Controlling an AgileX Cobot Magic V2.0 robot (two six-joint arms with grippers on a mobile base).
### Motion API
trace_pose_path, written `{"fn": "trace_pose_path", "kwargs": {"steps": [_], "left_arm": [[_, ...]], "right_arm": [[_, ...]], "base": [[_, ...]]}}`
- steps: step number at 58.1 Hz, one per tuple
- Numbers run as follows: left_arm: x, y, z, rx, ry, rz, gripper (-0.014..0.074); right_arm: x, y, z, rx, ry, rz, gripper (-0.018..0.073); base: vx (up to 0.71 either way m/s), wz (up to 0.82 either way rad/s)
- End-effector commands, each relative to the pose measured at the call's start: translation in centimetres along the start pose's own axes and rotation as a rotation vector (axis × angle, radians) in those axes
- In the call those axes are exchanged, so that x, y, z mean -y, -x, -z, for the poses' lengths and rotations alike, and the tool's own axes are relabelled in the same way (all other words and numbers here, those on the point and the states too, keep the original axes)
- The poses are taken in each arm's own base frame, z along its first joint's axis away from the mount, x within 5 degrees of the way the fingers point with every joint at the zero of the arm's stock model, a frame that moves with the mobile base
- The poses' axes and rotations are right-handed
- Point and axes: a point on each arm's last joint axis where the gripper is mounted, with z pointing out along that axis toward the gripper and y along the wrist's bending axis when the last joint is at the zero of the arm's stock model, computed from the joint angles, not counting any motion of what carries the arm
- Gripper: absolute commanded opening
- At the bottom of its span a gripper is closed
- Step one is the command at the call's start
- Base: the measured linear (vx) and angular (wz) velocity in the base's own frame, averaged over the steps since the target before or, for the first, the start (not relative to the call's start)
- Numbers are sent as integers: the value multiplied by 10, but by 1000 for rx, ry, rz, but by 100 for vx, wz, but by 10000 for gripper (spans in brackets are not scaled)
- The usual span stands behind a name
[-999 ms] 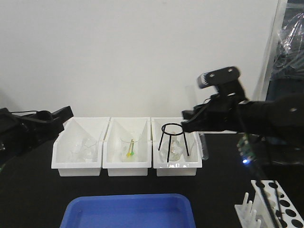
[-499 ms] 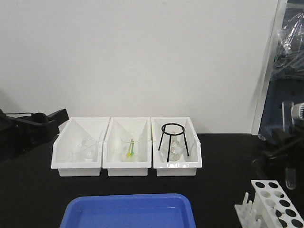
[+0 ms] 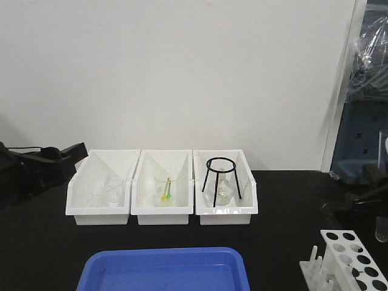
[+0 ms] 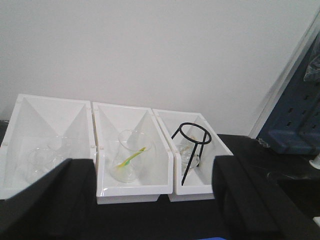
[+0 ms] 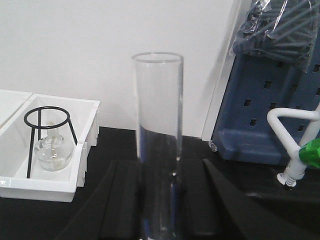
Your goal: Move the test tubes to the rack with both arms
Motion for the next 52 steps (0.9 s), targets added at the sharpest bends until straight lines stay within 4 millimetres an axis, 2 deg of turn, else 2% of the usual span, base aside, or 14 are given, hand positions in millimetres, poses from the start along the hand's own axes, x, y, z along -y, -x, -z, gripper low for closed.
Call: {"fn": "trace_pose_path", "kwargs": {"steps": [1,10,28,34,40,46,52], "left_arm": [[8,23,9,124,-52,0,592],[8,23,9,124,-52,0,592],[8,23,9,124,-52,0,592],[8,23,9,124,-52,0,592],[8,23,9,124,-52,0,592],[8,23,9,124,-52,0,592],[8,23,9,124,-52,0,592]], "right_arm": [[8,18,7,87,-58,-3,-9],[5,19,6,95,-24,-21,-9],[-1,32,9,239,57,-21,-9],[-2,31,8,253,53,-21,-9],[-2,19,9,306,30,-46,-9],[-1,-4,11,316,-11,-80,-9],[-3,-17,7,313,-26,-59,-9]], "base": [[0,0],[0,0],[0,0],[0,0],[0,0],[0,0],[0,0]]}}
